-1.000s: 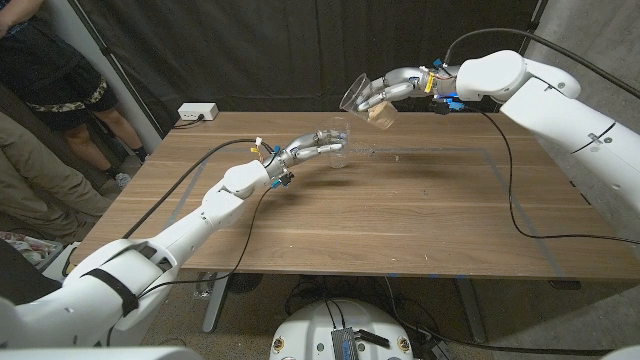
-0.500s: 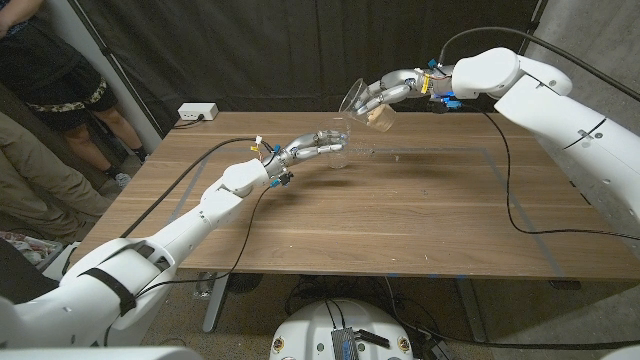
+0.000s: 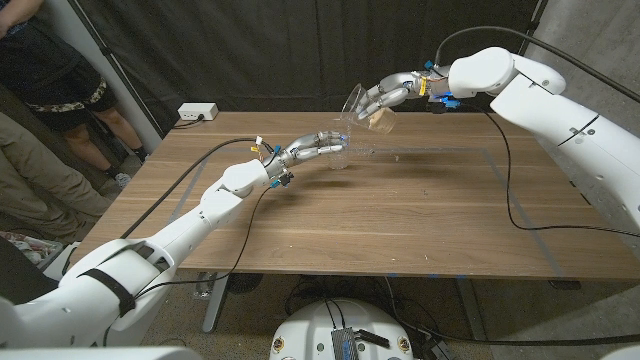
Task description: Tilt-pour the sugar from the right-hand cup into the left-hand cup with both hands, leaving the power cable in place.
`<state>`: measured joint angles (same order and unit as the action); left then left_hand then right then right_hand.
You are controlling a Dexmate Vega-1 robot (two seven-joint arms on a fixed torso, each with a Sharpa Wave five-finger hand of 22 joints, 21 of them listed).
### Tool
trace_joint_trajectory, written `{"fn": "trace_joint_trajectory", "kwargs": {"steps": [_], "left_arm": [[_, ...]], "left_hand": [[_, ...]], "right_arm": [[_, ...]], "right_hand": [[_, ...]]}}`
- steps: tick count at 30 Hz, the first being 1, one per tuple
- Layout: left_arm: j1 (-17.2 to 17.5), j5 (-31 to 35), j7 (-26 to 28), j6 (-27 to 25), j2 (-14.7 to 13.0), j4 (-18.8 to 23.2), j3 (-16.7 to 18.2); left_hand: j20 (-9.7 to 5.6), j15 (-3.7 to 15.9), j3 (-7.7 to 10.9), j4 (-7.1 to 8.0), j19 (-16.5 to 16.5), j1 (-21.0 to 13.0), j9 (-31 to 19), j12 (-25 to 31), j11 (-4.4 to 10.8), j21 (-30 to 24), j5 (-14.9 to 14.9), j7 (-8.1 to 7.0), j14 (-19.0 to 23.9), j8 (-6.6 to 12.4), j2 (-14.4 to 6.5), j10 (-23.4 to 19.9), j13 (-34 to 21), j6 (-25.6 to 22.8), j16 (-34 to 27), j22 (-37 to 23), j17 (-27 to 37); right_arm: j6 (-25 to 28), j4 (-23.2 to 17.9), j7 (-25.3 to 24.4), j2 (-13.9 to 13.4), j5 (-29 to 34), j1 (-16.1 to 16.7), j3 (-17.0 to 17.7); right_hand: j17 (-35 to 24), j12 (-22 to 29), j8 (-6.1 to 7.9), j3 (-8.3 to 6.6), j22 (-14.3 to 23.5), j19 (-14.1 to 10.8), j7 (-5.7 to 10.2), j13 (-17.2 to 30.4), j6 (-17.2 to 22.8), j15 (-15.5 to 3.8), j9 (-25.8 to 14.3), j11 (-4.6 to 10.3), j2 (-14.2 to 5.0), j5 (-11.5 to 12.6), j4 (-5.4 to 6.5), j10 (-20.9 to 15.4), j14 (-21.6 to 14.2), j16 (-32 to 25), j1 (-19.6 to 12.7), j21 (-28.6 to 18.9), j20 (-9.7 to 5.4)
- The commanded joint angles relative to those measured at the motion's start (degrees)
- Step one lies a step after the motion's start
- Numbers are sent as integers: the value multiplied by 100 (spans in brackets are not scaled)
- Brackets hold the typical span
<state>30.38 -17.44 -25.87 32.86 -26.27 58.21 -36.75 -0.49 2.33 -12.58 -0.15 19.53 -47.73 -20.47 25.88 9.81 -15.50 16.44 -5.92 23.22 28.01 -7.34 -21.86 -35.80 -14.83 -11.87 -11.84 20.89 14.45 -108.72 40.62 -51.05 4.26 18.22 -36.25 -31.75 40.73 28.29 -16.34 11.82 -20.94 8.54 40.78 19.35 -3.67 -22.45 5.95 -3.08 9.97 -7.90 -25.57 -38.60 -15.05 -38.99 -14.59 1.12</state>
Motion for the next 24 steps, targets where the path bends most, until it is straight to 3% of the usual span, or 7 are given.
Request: {"fn": "trace_joint_trajectory", "kwargs": {"steps": [1,24], "left_arm": [[-5,-4,-42,-71,-36,66,-15],[-156,13,-192,-64,105,-143,-72]], "left_hand": [[-45,772,-36,1,1,-48,-7,38,0,-58,-23,-8,42,44,-19,-45,-16,-46,3,-31,15],[-43,754,-51,10,-6,-69,-2,50,-8,-62,-33,-7,57,50,-32,-56,-3,-46,1,-32,21]], "right_arm": [[-190,92,218,44,319,-91,-78],[-467,226,698,164,758,-348,-194]], "right_hand": [[-11,34,27,-23,9,-29,26,11,88,-967,-36,124,1,27,-5,-175,-58,-3,6,15,17],[-27,36,45,-33,4,-33,58,13,173,-971,-50,201,-13,32,-2,-228,-109,6,18,29,15]]}}
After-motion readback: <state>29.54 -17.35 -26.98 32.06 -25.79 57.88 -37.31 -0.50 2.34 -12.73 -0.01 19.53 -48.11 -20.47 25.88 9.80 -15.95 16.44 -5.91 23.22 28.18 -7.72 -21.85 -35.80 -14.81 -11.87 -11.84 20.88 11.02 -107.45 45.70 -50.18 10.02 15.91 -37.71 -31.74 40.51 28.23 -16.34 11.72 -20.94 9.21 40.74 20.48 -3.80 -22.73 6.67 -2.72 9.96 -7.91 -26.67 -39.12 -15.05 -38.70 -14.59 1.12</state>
